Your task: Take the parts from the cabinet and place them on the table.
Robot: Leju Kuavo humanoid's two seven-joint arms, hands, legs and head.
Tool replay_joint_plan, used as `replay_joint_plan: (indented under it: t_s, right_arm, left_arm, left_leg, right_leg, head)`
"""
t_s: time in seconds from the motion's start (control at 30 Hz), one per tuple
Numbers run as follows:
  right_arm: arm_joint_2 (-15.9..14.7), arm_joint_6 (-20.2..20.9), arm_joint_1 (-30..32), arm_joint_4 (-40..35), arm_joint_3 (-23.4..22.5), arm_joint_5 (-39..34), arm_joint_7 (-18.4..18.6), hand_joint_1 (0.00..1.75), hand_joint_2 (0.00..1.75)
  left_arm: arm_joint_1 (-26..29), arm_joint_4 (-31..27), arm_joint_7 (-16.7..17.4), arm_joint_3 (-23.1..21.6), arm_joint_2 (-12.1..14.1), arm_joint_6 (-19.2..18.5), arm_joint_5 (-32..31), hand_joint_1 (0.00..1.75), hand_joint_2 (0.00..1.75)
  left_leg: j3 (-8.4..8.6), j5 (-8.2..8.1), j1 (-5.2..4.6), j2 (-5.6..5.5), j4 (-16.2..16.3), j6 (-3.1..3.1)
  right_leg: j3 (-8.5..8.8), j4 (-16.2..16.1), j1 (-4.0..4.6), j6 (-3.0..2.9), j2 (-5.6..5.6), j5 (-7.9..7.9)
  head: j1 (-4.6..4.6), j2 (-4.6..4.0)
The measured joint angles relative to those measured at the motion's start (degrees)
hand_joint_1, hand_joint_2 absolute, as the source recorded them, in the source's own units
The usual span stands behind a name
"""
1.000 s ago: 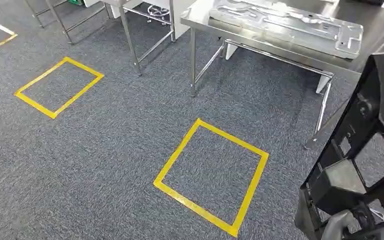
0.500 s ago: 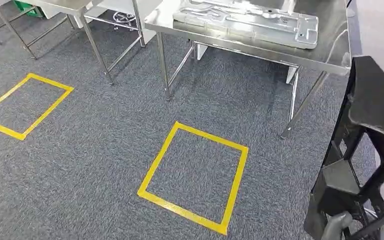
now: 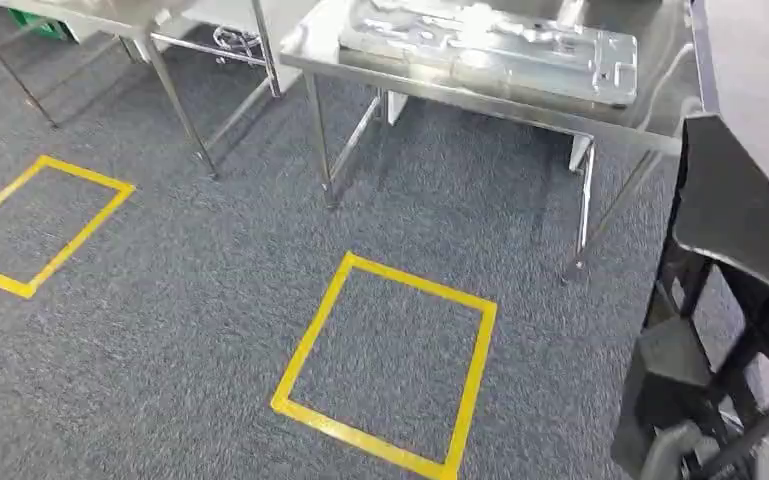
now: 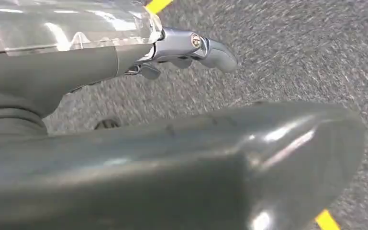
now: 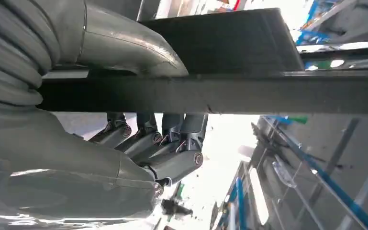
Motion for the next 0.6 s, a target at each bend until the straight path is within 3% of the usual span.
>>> replay_joint_plan:
  t_s: [0.03, 0.07, 0.1, 0.13, 0.17, 0.2, 0.23, 0.27, 0.3, 0.33, 0.37, 0.4, 0.43, 0.47, 0.5, 0.53, 0.6]
  right_arm:
    - [0.0, -0.3, 0.1, 0.0, 0.0, 0.0, 0.1, 1.75, 1.75]
    - [0.1, -0.6, 0.0, -0.1, 0.0, 0.2, 0.5, 1.75, 1.75]
    - [0.2, -0.9, -0.2, -0.2, 0.0, 0.5, 0.6, 1.75, 1.75]
    - [0.3, -1.2, -0.3, -0.2, 0.0, 0.9, 0.8, 1.75, 1.75]
    - [0.3, -1.5, -0.5, -0.2, 0.0, 1.2, 1.1, 1.75, 1.75]
    - [0.4, -2.0, -0.9, -0.2, 0.0, 1.7, 1.4, 1.75, 1.75]
    - [0.4, -2.2, -1.1, -0.1, 0.0, 2.1, 1.6, 1.75, 1.75]
    - [0.5, -2.4, -1.2, -0.1, 0.0, 2.3, 1.7, 1.75, 1.75]
    - [0.5, -2.7, -1.4, -0.1, 0.0, 2.4, 1.8, 1.75, 1.75]
    - [0.5, -3.0, -1.5, -0.1, 0.0, 2.7, 1.9, 1.75, 1.75]
    - [0.5, -3.2, -1.7, -0.2, 0.0, 3.0, 2.0, 1.75, 1.75]
    - [0.5, -3.3, -1.9, -0.1, 0.0, 3.1, 2.1, 1.75, 1.75]
    - [0.5, -3.5, -2.0, -0.1, 0.0, 3.2, 2.2, 1.75, 1.75]
    - [0.4, -3.7, -2.3, -0.1, 0.0, 3.3, 2.3, 1.75, 1.75]
    - [0.4, -3.9, -2.4, 0.0, 0.0, 3.6, 2.4, 1.75, 1.75]
    - [0.4, -4.0, -2.4, 0.0, 0.1, 3.7, 2.6, 1.75, 1.75]
    - [0.3, -4.0, -2.5, 0.1, 0.3, 3.8, 3.3, 1.75, 1.75]
  left_arm:
    - [0.0, 0.0, 0.0, 0.0, 0.0, 0.0, 0.0, 0.0, 0.0]
    - [-0.1, 0.0, 0.0, 0.0, 0.0, 0.0, 0.0, 0.0, 0.0]
    - [-0.2, 0.0, 0.2, 0.0, 0.1, 0.0, 0.0, 0.0, 0.0]
    - [-0.3, 0.0, 0.3, 0.0, 0.1, 0.0, -0.1, 0.0, 0.0]
    - [-0.5, 0.0, 0.4, 0.0, 0.1, 0.0, -0.2, 0.0, 0.0]
    - [-0.5, 0.0, 0.5, 0.0, 0.1, 0.0, -0.2, 0.0, 0.0]
    - [-0.4, 0.0, 0.7, 0.0, 0.1, 0.0, -0.2, 0.0, 0.0]
    - [-0.2, 0.0, 0.7, 0.0, 0.1, 0.0, -0.2, 0.0, 0.0]
    - [0.0, 0.0, 0.8, 0.0, 0.1, 0.0, -0.2, 0.0, 0.0]
    - [0.1, 0.0, 0.9, 0.0, 0.2, 0.0, -0.2, 0.0, 0.0]
    - [0.1, 0.0, 0.9, 0.0, 0.3, 0.0, -0.2, 0.0, 0.0]
    - [0.1, 0.0, 1.0, 0.0, 0.4, 0.0, -0.2, 0.0, 0.0]
    - [0.2, 0.0, 1.0, 0.0, 0.5, 0.0, -0.2, 0.0, 0.0]
    - [0.4, 0.1, 1.0, 0.0, 0.9, 0.0, -0.2, 0.0, 0.0]
    - [0.3, 0.1, 1.1, 0.0, 0.9, 0.0, -0.2, 0.0, 0.0]
    - [0.2, 0.1, 1.1, 0.0, 0.9, 0.0, -0.2, 0.0, 0.0]
    - [0.1, 0.2, 1.1, 0.0, 0.9, 0.0, -0.2, 0.0, 0.0]
  left_leg:
    - [1.66, -0.02, -0.01, 0.25, -0.1, -0.36]
    - [1.95, 0.52, 0.02, 0.22, 0.2, -0.71]
    - [1.67, 0.84, 0.07, 0.22, 1.7, -1.1]
    - [0.53, 1.63, 0.26, -0.15, 5.1, -1.26]
    - [-2.47, 1.93, 0.25, -0.43, 9.9, -1.47]
    - [-6.27, 0.39, 0.26, -0.48, 14.7, -1.66]
    - [-9.16, -2.35, 0.26, -0.49, 17.7, -1.7]
    - [-11.58, -5.14, 0.25, -0.49, 19.4, -1.68]
    - [-13.13, -6.59, 0.25, -0.5, 19.2, -1.58]
    - [-13.91, -6.29, 0.2, -0.5, 17.4, -1.35]
    - [-13.94, -4.47, 0.1, -0.5, 14.5, -1.07]
    - [-13.78, -0.51, -0.14, -0.51, 10.7, -0.58]
    - [-13.79, 5.86, -0.52, -0.47, 6.7, 0.31]
    - [-14.1, 9.52, -0.92, -0.99, 5.4, 0.55]
    - [-13.61, 8.26, -1.01, -0.87, 5.2, 0.75]
    - [-13.24, 8.63, -1.16, -0.85, 5.0, 1.2]
    - [-11.27, 8.43, -0.71, -1.15, 3.0, 1.82]
  right_leg:
    - [0.39, -0.4, -0.04, -0.43, 0.45, -0.35]
    - [1.12, -0.6, -0.05, -0.93, 0.65, -0.94]
    - [2.69, -0.9, -0.28, -1.38, 1.14, -1.19]
    - [3.86, -1.4, -0.34, -1.84, 0.9, -1.81]
    - [4.77, -1.7, -0.35, -2.22, 0.87, -2.36]
    - [5.4, -1.8, -0.34, -2.41, 1.04, -2.95]
    - [6.04, -1.8, -0.3, -2.55, 1.28, -3.58]
    - [6.8, -1.8, -0.25, -2.58, 1.67, -4.25]
    - [7.75, -1.8, -0.2, -2.54, 2.02, -4.96]
    - [8.8, -1.8, -0.17, -2.48, 2.21, -5.75]
    - [9.86, -1.8, -0.12, -2.42, 2.33, -6.51]
    - [10.85, -1.8, -0.05, -2.34, 2.34, -7.3]
    - [11.32, -2.0, -0.18, -2.22, 2.34, -8.04]
    - [12.21, -1.7, 0.08, -1.81, 2.5, -8.73]
    - [12.16, -2.2, -0.05, -1.32, 2.69, -9.08]
    - [12.7, -2.9, -0.21, -0.99, 2.71, -9.1]
    - [12.83, -1.0, 0.08, -0.05, 2.48, -7.38]
  head:
    - [0.04, -0.02]
    - [0.02, -0.02]
    - [0.0, 0.0]
    - [-0.04, -0.02]
    - [-0.31, -0.04]
    - [-0.55, -0.02]
    - [-0.54, -0.02]
    - [-0.61, -0.02]
    - [-0.68, -0.02]
    - [-0.68, -0.02]
    - [-0.72, -0.02]
    - [-0.7, -0.02]
    - [-0.74, -0.02]
    - [-0.43, -0.02]
    - [-0.52, -0.02]
    - [-0.61, 0.0]
    - [-0.59, -0.02]
